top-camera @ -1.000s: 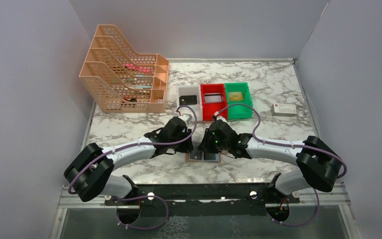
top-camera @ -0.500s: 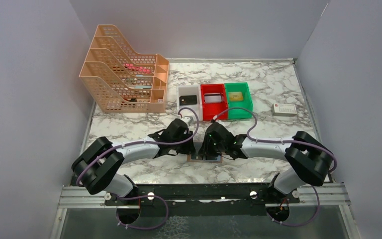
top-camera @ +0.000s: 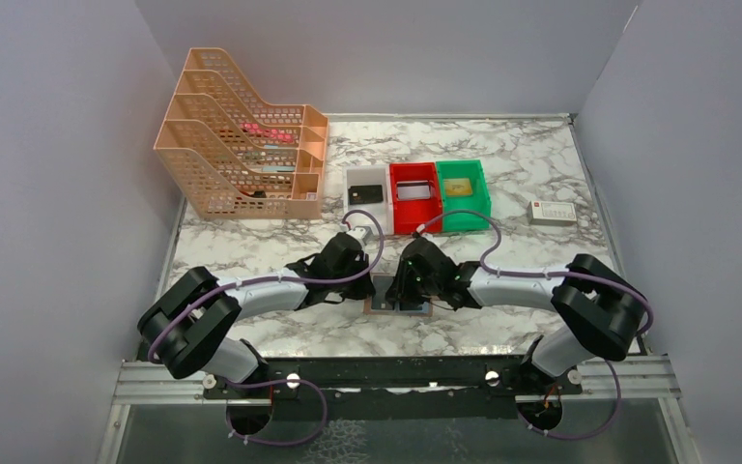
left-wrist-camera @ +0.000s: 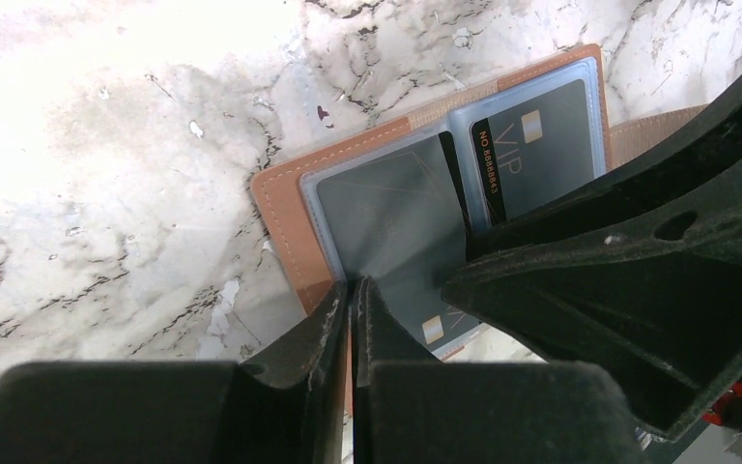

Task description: Take the credit cards out of the card holder

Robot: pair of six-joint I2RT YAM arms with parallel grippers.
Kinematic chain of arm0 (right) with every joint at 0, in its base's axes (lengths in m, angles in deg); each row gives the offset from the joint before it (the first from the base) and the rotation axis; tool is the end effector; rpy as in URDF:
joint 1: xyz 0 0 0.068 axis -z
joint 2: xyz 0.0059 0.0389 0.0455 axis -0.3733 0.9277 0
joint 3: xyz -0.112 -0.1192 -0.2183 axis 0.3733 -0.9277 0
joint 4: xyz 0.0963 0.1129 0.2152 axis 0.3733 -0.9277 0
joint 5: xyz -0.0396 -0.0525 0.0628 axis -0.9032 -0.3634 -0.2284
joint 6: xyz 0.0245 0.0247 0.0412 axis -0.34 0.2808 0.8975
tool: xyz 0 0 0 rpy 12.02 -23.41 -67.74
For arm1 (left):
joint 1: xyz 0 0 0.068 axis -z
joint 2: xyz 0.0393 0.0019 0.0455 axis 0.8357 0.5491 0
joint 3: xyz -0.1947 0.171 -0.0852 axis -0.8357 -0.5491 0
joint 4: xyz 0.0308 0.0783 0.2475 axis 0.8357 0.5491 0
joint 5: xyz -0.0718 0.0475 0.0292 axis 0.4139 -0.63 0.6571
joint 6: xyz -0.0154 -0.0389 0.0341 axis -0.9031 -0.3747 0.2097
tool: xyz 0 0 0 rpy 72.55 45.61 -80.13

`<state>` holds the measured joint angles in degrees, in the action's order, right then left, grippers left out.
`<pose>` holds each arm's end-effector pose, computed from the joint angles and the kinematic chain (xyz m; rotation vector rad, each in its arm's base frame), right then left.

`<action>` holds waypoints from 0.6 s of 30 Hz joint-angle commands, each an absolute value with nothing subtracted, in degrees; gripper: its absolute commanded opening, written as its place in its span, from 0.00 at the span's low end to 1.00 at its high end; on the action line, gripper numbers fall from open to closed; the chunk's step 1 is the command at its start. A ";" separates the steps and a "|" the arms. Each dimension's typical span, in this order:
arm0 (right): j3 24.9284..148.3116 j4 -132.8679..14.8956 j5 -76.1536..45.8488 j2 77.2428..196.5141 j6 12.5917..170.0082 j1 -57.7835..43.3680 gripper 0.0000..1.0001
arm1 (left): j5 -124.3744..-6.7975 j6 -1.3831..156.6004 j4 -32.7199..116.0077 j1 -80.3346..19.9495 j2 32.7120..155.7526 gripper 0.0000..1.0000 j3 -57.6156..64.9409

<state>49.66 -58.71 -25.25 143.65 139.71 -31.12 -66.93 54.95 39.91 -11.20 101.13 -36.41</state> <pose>0.1737 0.2282 0.1478 0.0699 2.5946 0.7435 0.1811 -0.1906 0.1460 0.3084 2.5065 -0.7648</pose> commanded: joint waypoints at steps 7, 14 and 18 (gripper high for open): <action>44.52 -46.87 -18.69 141.13 143.45 -28.18 0.08 | -68.00 54.74 43.22 -10.35 102.76 0.02 -40.05; 41.41 -43.56 -15.09 138.36 142.50 -26.38 0.01 | -69.04 54.81 43.94 -10.29 102.99 0.00 -39.72; 39.50 -43.74 -14.12 135.53 141.72 -25.46 0.01 | -70.12 54.94 44.88 -10.32 103.14 0.00 -39.33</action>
<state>40.92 -47.39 -16.99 138.86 142.37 -26.29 -67.69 54.32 38.23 -11.17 100.84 -37.46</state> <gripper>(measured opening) 0.016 0.009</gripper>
